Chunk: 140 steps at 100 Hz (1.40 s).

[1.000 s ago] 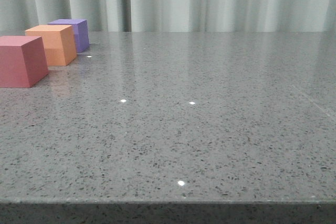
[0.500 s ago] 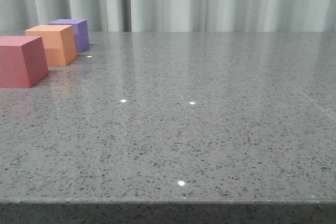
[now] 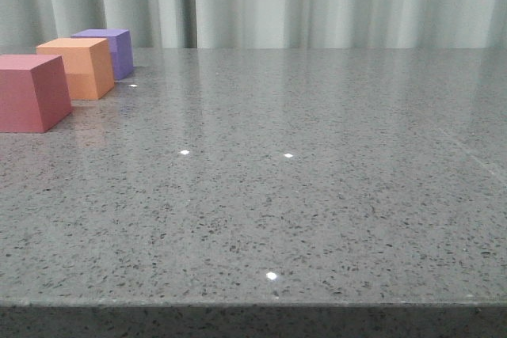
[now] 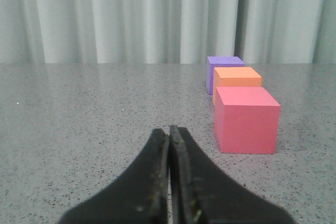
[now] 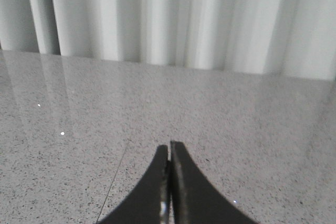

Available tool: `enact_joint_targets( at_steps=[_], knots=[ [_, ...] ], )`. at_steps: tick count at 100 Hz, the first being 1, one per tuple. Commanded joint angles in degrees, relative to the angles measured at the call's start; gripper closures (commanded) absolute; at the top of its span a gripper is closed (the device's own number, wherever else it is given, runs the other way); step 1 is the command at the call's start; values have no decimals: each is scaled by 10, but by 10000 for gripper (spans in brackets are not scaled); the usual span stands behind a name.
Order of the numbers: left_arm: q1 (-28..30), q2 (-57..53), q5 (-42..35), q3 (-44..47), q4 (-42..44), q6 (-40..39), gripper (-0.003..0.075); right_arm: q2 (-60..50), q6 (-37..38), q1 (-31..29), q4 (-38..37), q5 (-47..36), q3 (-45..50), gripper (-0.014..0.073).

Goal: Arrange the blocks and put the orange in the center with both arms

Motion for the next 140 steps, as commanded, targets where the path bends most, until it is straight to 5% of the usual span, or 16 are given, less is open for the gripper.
enact_joint_targets(
  at_steps=[1, 44, 140],
  knots=[
    [1, -19, -46, 25, 0, 1, 741, -33, -24, -3, 16, -86, 30, 662],
    [1, -19, -46, 25, 0, 1, 741, -169, -24, -3, 26, -145, 185, 662],
    [1, -19, -46, 25, 0, 1, 741, -169, -24, -3, 26, -135, 183, 662]
  ],
)
